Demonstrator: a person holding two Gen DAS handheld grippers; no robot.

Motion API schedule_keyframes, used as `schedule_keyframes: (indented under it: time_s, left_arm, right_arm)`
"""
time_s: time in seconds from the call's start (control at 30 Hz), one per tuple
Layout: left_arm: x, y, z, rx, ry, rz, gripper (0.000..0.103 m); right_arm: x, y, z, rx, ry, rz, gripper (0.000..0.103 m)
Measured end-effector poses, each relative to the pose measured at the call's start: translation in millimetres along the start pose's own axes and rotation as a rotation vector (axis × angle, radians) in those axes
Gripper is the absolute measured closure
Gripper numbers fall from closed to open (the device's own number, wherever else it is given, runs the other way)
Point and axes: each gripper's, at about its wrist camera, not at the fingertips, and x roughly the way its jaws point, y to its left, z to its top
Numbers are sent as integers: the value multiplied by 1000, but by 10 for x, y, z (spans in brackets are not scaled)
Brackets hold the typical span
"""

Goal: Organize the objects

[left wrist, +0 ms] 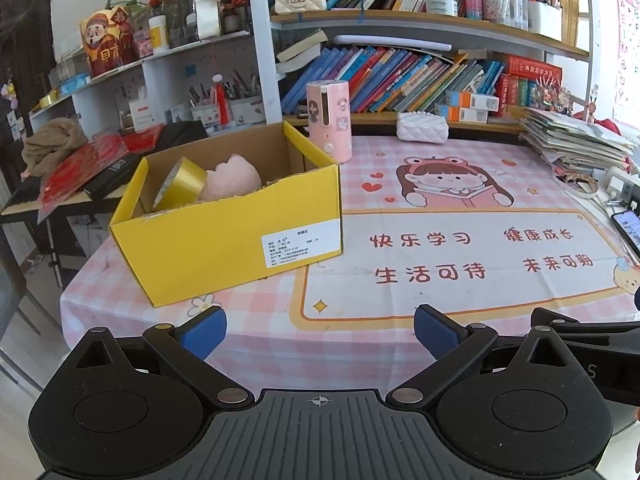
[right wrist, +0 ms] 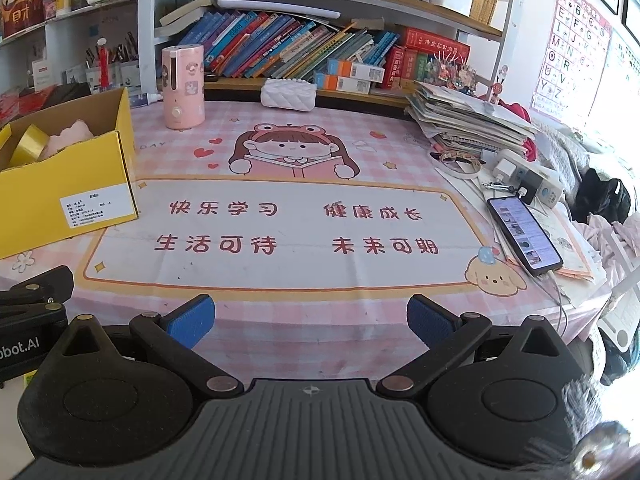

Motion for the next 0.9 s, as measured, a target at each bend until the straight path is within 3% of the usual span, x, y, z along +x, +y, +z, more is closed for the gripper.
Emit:
schedule_keyframes:
  time_s: [0.9]
  left_arm:
    - [23, 8, -5, -33, 27, -7, 2]
  right_arm:
    - [-5, -33, -38, 4, 9, -10, 0]
